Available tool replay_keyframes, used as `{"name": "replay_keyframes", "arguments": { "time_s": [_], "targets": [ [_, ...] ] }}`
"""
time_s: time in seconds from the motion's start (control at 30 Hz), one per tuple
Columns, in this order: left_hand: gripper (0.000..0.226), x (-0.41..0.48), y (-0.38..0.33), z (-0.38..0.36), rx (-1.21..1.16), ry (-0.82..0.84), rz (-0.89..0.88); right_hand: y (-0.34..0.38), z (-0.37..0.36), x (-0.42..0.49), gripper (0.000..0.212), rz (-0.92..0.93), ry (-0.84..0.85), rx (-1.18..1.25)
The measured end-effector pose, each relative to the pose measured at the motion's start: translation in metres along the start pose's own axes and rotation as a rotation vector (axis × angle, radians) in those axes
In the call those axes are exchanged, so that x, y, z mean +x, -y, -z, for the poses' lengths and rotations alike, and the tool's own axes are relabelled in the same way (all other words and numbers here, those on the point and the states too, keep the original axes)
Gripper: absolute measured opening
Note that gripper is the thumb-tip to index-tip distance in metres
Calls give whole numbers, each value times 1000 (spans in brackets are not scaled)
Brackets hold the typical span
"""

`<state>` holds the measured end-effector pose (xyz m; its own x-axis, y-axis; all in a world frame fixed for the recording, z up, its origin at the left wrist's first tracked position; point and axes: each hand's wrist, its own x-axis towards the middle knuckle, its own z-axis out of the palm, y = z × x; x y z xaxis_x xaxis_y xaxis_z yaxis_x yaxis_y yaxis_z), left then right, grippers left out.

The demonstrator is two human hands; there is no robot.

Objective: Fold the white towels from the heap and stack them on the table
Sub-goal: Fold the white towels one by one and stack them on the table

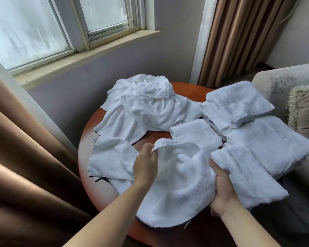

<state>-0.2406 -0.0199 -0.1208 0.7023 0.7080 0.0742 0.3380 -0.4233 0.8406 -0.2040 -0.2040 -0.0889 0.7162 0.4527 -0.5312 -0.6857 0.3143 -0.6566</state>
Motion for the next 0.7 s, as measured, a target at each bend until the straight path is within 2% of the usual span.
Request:
{"name": "replay_keyframes", "arguments": {
  "time_s": [0.03,0.1,0.17,0.23,0.27,0.37,0.47,0.53,0.6,0.7],
  "targets": [
    [15,3,0,6,-39,-38,7,3,0,1,46,14,-24,2],
    [31,12,0,18,-117,-102,35,7,-3,0,30,66,-58,-54],
    [34,22,-6,30,-190,-114,62,15,-8,0,21,161,-91,-110],
    [14,29,-15,41,-217,-25,118,24,-18,1,34,220,-48,-59],
    [17,30,-20,46,-191,43,153,29,-25,0,38,247,-20,-32],
    [45,31,-28,58,-136,234,162,39,-39,0,21,244,26,-32],
    [40,32,-34,70,-98,342,112,40,-42,1,45,154,7,-96],
    [27,37,-34,77,-77,294,37,41,-48,0,40,193,-20,-121],
    [28,41,-34,84,-88,192,-35,42,-56,3,28,313,-87,-159],
    [33,42,-37,90,-208,195,-54,42,-69,6,15,474,-245,-238]
  ]
}}
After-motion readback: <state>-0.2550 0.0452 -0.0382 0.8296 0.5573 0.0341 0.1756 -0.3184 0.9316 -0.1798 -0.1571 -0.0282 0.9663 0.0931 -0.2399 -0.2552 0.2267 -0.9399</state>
